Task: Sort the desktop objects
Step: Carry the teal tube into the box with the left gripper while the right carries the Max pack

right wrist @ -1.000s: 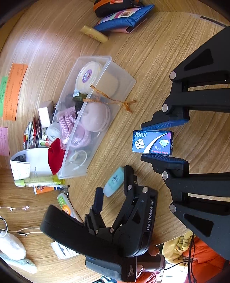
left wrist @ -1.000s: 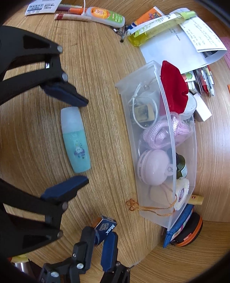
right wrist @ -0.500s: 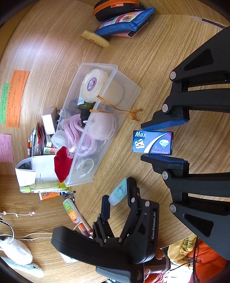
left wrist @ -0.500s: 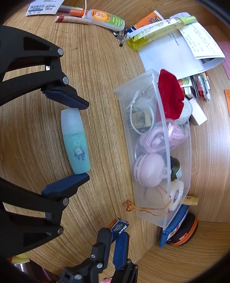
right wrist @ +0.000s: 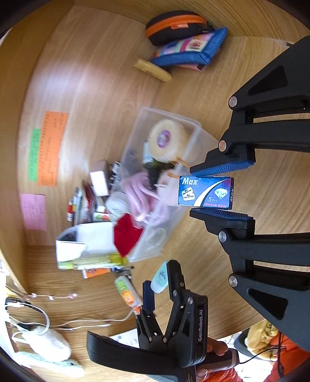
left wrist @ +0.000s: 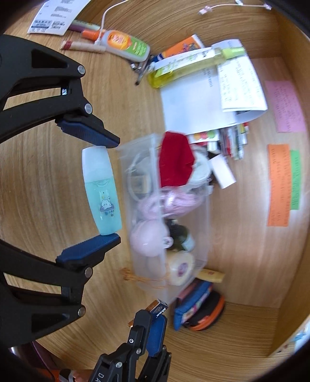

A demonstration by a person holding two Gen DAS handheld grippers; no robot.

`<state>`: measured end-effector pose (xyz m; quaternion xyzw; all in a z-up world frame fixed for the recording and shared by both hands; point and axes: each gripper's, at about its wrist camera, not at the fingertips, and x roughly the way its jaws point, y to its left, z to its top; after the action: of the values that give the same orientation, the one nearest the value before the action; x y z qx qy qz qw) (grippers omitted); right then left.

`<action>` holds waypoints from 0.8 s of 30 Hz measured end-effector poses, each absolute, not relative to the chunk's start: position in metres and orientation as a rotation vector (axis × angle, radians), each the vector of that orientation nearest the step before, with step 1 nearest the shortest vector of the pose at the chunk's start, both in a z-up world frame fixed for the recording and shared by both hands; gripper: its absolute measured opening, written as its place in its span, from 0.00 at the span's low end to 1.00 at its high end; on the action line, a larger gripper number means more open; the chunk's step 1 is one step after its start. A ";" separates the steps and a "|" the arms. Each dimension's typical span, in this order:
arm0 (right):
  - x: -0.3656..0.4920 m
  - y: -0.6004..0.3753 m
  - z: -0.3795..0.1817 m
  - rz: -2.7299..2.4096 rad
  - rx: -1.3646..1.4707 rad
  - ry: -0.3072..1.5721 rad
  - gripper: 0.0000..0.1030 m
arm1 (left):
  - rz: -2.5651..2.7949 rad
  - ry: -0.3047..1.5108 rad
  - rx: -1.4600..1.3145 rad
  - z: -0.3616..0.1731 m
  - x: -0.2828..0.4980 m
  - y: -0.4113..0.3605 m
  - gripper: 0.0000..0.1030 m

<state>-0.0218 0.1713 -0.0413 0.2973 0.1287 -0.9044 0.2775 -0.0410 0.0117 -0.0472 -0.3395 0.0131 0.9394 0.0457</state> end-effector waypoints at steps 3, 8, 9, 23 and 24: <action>-0.027 0.173 -0.029 -2.453 0.755 0.337 0.24 | 2.887 0.009 -0.982 -0.032 -0.045 0.008 0.71; -0.040 0.169 -0.008 -2.486 0.694 0.323 0.24 | 2.910 -0.092 -0.877 -0.007 -0.054 0.003 0.71; -0.042 0.167 -0.005 -2.490 0.684 0.321 0.24 | 2.904 -0.115 -0.863 -0.003 -0.056 0.002 0.71; -0.102 0.139 -0.004 -2.475 0.730 0.211 0.24 | 2.902 -0.239 -0.748 0.026 -0.102 0.003 0.71; -0.104 0.137 -0.006 -2.478 0.732 0.216 0.24 | 2.898 -0.264 -0.748 0.026 -0.108 0.001 0.71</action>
<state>-0.1037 0.1370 -0.0061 0.2716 0.0801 -0.9200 0.2711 -0.1078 0.0010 0.0263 -0.2484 -0.0877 0.9623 0.0684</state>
